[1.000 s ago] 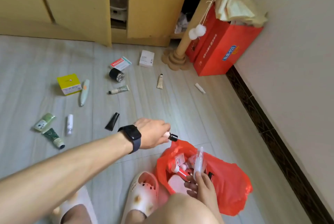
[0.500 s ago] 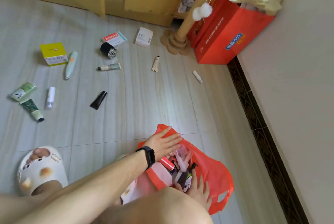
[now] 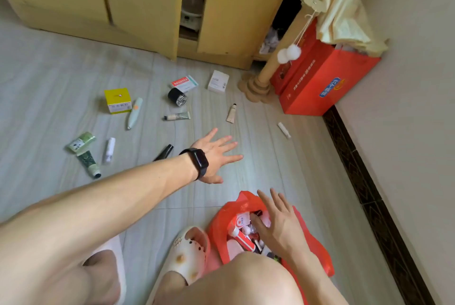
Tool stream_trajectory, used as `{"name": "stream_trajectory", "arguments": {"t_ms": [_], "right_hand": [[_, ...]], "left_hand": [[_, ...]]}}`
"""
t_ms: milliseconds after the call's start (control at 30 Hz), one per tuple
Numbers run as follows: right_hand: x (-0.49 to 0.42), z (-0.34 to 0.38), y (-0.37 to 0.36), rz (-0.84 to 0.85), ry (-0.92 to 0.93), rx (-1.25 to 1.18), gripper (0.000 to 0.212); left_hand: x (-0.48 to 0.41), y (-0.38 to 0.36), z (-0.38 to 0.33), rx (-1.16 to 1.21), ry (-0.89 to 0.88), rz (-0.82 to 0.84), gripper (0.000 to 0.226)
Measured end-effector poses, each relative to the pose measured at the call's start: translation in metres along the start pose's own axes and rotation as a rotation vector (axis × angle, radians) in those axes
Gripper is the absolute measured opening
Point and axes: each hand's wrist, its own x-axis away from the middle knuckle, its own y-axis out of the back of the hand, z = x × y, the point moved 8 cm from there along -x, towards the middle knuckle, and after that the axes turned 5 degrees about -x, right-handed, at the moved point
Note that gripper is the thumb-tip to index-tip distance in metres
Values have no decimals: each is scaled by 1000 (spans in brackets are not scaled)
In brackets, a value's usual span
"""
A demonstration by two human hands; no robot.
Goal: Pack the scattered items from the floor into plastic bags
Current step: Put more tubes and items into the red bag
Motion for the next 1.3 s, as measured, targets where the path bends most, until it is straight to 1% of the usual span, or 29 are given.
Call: {"name": "stream_trajectory", "arguments": {"t_ms": [100, 233, 300, 400, 467, 600, 700, 800, 900, 967, 1033, 1100, 1167, 1200, 1233, 1267, 1300], "right_hand": [[-29, 63, 48, -18, 170, 37, 64], [-66, 150, 74, 19, 395, 169, 61], [-81, 190, 78, 35, 487, 240, 61], [-104, 242, 65, 79, 590, 322, 62], [-121, 270, 49, 117, 636, 337, 62], [-159, 308, -3, 200, 660, 344, 63], [-193, 317, -52, 239, 624, 372, 62], [-230, 308, -102, 244, 491, 356, 67], [-263, 289, -149, 204, 289, 301, 76], [-275, 271, -171, 150, 113, 180, 79], [-274, 252, -196, 141, -59, 18, 81], [-262, 243, -215, 98, -112, -88, 79], [-248, 240, -226, 47, -77, -82, 73], [-242, 240, -229, 76, -57, -49, 69], [-236, 241, -231, 144, -43, -20, 67], [-232, 242, -232, 226, -30, 8, 69], [-227, 242, -230, 318, -20, 21, 73]], "left_hand": [[31, 15, 65, -40, 111, 26, 79], [93, 4, 157, 6, 310, 4, 70], [129, -21, 194, 26, 397, 48, 68], [180, -72, 231, 72, 511, 142, 72], [206, -114, 245, 177, 606, 217, 74], [237, -204, 252, 428, 773, 331, 80], [239, -272, 241, 602, 878, 372, 84], [227, -327, 226, 770, 990, 331, 90], [209, -357, 222, 836, 1140, 229, 89], [201, -366, 221, 852, 1240, 126, 85], [197, -380, 213, 880, 1298, 98, 81], [196, -386, 197, 822, 1280, 87, 75], [195, -382, 182, 707, 1203, 26, 68], [195, -378, 174, 668, 1160, 5, 65], [196, -375, 167, 650, 1120, 8, 64], [197, -374, 163, 648, 1080, 45, 65], [198, -373, 158, 657, 1037, 125, 67]]}}
